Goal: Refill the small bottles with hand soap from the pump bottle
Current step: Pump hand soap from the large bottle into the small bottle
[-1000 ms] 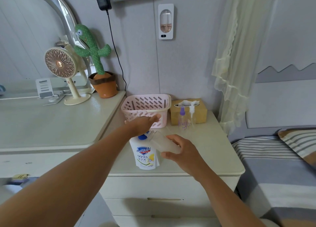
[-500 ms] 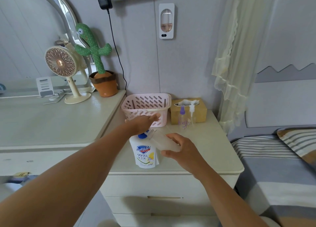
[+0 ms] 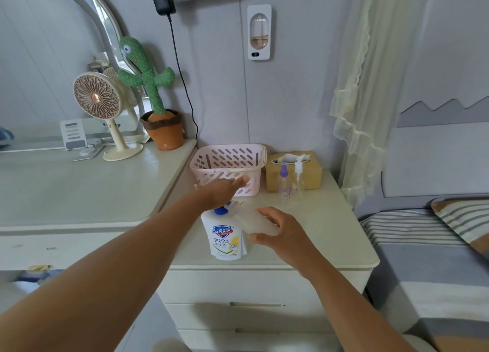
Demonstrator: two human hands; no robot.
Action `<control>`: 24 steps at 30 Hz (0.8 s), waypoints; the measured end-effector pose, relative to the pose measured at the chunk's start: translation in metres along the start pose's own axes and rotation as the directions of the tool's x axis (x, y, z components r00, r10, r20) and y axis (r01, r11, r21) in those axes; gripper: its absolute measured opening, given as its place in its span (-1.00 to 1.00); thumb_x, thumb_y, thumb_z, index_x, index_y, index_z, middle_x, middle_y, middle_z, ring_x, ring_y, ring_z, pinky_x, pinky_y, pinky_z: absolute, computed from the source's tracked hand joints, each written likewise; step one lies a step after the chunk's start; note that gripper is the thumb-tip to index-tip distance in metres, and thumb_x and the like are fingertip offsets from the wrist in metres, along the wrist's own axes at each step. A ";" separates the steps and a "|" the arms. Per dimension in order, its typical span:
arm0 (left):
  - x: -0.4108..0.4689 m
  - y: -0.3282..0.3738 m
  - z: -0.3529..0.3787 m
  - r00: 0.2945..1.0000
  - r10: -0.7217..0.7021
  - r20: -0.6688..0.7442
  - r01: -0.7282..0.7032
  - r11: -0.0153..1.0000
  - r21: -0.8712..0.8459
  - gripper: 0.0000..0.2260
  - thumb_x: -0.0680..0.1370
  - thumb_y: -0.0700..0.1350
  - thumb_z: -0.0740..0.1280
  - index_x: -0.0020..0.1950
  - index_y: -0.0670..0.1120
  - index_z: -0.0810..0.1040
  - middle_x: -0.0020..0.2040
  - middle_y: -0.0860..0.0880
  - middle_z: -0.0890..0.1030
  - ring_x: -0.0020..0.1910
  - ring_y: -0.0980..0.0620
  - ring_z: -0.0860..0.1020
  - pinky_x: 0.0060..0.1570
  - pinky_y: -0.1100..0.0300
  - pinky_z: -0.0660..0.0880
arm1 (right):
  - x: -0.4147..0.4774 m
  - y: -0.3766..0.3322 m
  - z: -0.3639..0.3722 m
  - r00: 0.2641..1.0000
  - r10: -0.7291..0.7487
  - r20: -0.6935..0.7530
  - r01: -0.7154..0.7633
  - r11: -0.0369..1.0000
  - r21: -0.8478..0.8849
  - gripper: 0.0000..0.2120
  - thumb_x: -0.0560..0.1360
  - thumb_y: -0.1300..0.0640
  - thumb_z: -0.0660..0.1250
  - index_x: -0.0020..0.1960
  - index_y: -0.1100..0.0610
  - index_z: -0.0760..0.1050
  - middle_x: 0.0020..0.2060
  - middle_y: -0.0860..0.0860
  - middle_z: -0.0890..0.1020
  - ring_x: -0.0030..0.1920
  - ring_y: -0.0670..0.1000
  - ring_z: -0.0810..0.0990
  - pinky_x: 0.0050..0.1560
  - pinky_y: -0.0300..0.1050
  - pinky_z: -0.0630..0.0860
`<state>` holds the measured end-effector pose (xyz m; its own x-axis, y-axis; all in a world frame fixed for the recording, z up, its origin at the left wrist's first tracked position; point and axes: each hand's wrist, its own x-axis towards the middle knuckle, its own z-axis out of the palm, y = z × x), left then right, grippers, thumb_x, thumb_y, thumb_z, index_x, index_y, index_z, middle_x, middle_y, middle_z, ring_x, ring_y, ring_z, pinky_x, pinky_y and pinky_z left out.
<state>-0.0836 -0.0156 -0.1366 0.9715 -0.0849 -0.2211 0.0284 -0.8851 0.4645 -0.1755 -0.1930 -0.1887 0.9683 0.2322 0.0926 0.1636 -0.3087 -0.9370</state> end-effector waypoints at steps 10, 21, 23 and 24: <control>0.006 -0.001 -0.005 0.999 0.048 -0.012 -0.048 0.999 -0.023 -0.39 0.53 0.35 -0.10 0.43 0.08 0.35 0.38 -0.02 0.42 0.22 -0.07 0.47 0.27 -0.03 0.36 | 0.002 -0.004 0.000 1.000 -0.003 0.001 0.002 1.000 0.026 -0.61 0.39 0.08 0.48 0.16 -0.12 0.45 0.02 -0.14 0.58 0.01 -0.21 0.53 -0.08 -0.34 0.47; 0.009 -0.004 -0.008 1.000 0.030 0.009 -0.031 0.996 0.080 -0.28 0.43 0.45 -0.20 0.48 0.16 0.21 0.48 -0.01 0.28 0.40 -0.16 0.30 0.36 -0.26 0.16 | 0.002 -0.002 0.002 1.000 0.002 0.005 -0.002 1.000 0.027 -0.59 0.38 0.07 0.48 0.19 -0.09 0.45 0.01 -0.15 0.57 0.00 -0.19 0.53 -0.09 -0.34 0.48; 0.008 -0.003 -0.009 0.999 0.034 -0.008 -0.033 0.997 0.062 -0.32 0.46 0.39 -0.18 0.47 0.13 0.24 0.47 -0.02 0.29 0.38 -0.16 0.33 0.37 -0.24 0.17 | 0.001 -0.003 0.002 1.000 -0.006 0.001 0.006 1.000 0.025 -0.59 0.38 0.07 0.48 0.18 -0.09 0.46 0.00 -0.16 0.58 -0.01 -0.20 0.54 -0.11 -0.35 0.48; 0.007 -0.003 -0.008 0.999 0.039 -0.012 -0.039 0.999 0.032 -0.36 0.50 0.36 -0.16 0.47 0.11 0.27 0.46 -0.02 0.32 0.37 -0.14 0.34 0.38 -0.21 0.17 | 0.001 -0.003 0.002 1.000 -0.007 0.000 0.007 1.000 0.028 -0.60 0.38 0.07 0.48 0.18 -0.08 0.46 -0.01 -0.16 0.58 -0.02 -0.20 0.54 -0.12 -0.35 0.48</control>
<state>-0.0746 -0.0098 -0.1326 0.9747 -0.1141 -0.1923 -0.0171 -0.8954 0.4449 -0.1750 -0.1897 -0.1866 0.9670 0.2347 0.0994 0.1654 -0.2808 -0.9454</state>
